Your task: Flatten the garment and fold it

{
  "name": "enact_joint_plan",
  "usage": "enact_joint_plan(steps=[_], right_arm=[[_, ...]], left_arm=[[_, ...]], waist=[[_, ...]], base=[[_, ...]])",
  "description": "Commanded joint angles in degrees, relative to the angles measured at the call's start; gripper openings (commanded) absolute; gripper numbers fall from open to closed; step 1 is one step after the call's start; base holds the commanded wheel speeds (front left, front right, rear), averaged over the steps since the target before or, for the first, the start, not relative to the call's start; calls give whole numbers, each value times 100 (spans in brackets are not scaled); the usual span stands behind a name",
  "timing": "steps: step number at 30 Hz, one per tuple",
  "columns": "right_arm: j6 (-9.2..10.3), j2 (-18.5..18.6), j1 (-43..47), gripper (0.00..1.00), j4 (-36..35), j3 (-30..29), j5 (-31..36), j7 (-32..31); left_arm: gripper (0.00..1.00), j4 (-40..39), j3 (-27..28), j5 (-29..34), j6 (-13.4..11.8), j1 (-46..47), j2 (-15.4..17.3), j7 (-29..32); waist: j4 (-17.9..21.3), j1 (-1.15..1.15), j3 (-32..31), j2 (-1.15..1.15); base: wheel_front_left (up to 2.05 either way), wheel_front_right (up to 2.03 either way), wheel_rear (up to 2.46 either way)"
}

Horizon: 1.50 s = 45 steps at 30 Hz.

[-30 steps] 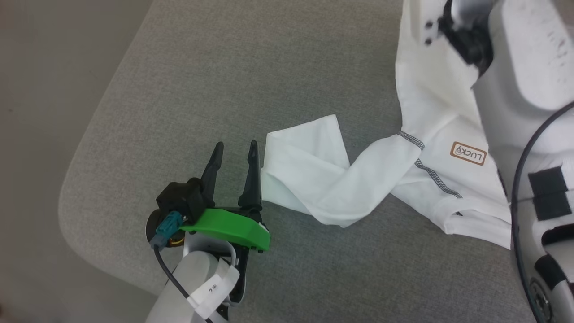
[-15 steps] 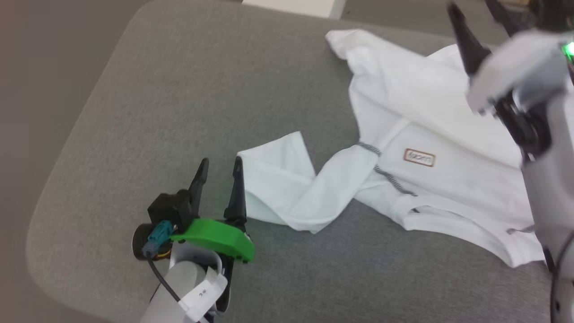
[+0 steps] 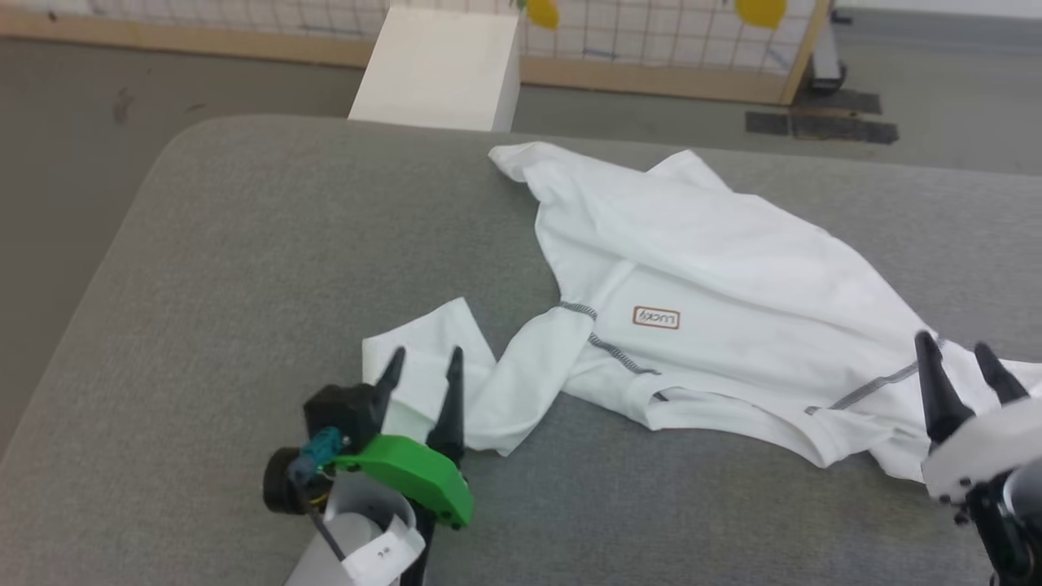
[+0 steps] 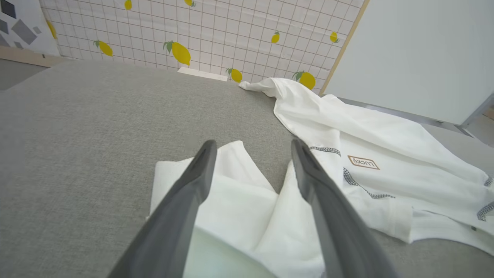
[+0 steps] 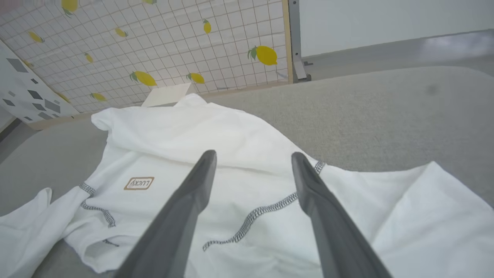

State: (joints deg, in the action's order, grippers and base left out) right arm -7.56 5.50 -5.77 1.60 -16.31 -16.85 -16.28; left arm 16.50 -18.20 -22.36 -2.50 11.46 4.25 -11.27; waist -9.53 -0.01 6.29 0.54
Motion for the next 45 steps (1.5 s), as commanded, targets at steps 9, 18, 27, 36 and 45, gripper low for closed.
enact_joint_plan(steps=[9,18,27,36,45], right_arm=[[8,-251,482,100,-635,-396,25,-202],[8,-261,424,100,-519,-371,-167,-45],[8,-261,376,100,-454,-375,-84,17],[8,-262,81,100,-540,-17,-88,-64],[8,-262,-94,100,-494,126,-95,-27]], left_arm=[[100,470,-935,255,352,350,286,2335],[0,261,-1014,96,83,521,387,4042],[0,-508,-160,-306,-357,676,552,3771],[0,27,812,-376,-861,1648,1032,3504],[100,876,1061,-594,-881,2056,1075,3438]], waist=[[371,1,-132,-53],[536,1,68,-53],[466,1,178,-53],[712,1,725,-53],[932,1,1155,-53]], base=[[0,0,0],[0,0,0],[0,0,0],[0,0,0],[0,0,0]])
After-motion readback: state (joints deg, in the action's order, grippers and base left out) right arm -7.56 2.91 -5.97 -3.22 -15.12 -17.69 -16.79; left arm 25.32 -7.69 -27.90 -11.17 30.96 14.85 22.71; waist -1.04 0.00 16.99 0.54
